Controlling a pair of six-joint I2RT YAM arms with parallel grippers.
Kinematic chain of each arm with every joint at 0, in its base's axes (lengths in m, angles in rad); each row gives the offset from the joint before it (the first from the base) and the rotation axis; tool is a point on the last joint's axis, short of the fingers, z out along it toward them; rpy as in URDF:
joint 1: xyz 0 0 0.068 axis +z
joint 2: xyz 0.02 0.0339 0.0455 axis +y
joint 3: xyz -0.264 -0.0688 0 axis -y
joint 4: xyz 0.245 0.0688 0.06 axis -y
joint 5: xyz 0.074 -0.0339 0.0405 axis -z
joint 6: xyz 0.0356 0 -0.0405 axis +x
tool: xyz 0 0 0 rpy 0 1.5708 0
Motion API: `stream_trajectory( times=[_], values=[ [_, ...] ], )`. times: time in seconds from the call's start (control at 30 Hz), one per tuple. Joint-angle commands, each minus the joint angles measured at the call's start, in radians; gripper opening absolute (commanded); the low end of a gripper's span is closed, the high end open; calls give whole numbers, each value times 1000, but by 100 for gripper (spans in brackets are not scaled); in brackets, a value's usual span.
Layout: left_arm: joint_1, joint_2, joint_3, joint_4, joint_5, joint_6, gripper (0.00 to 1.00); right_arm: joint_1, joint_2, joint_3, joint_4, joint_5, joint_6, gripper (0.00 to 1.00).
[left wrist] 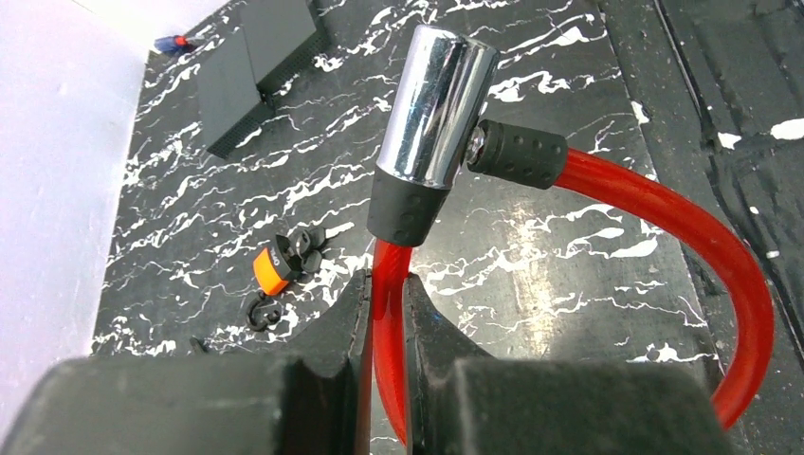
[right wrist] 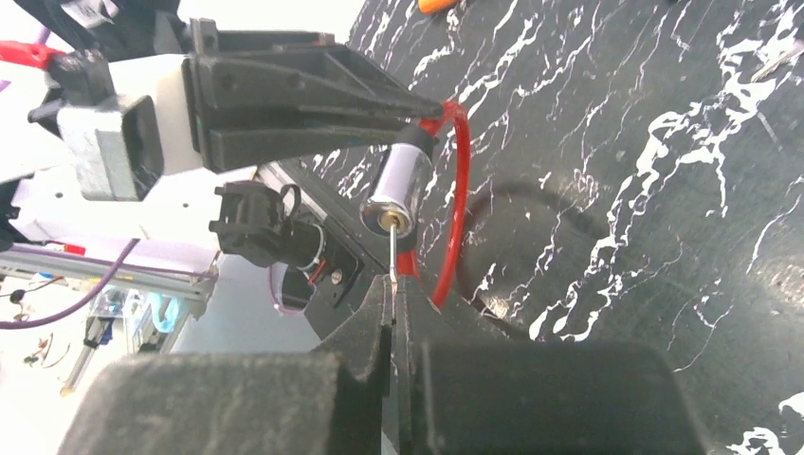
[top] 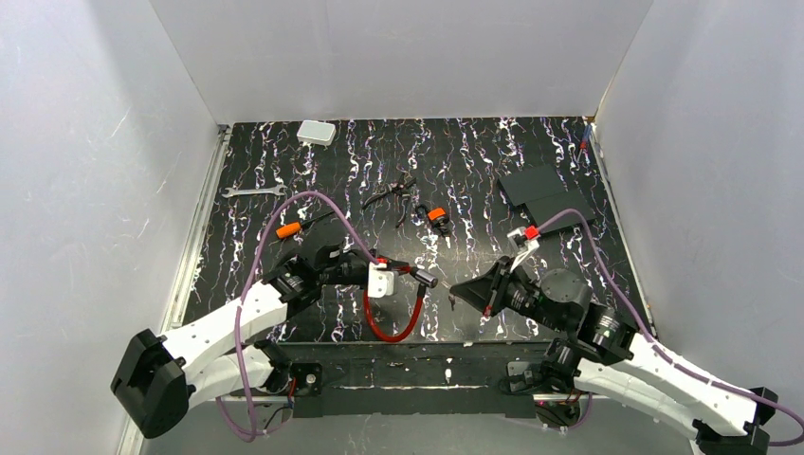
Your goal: Unlock with the key
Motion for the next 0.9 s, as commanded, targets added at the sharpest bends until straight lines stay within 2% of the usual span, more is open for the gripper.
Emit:
stream_trajectory(
  times=[0.0,0.27,0.63,0.87],
  values=[
    [-4,-44,-2,61,-5,-19,0,1,36,143,-69,82,-78,1],
    [-4,-58,-7,64,-9,-24,0,1,120,165,-30,44,-77,1],
    [-2,-67,-35,141,-99,-20,0,1,195,213,-69,50,-130,1],
    [-3,-74,-44,169,-110,-26,0,1,210,240,-87,66,-162,1]
  ],
)
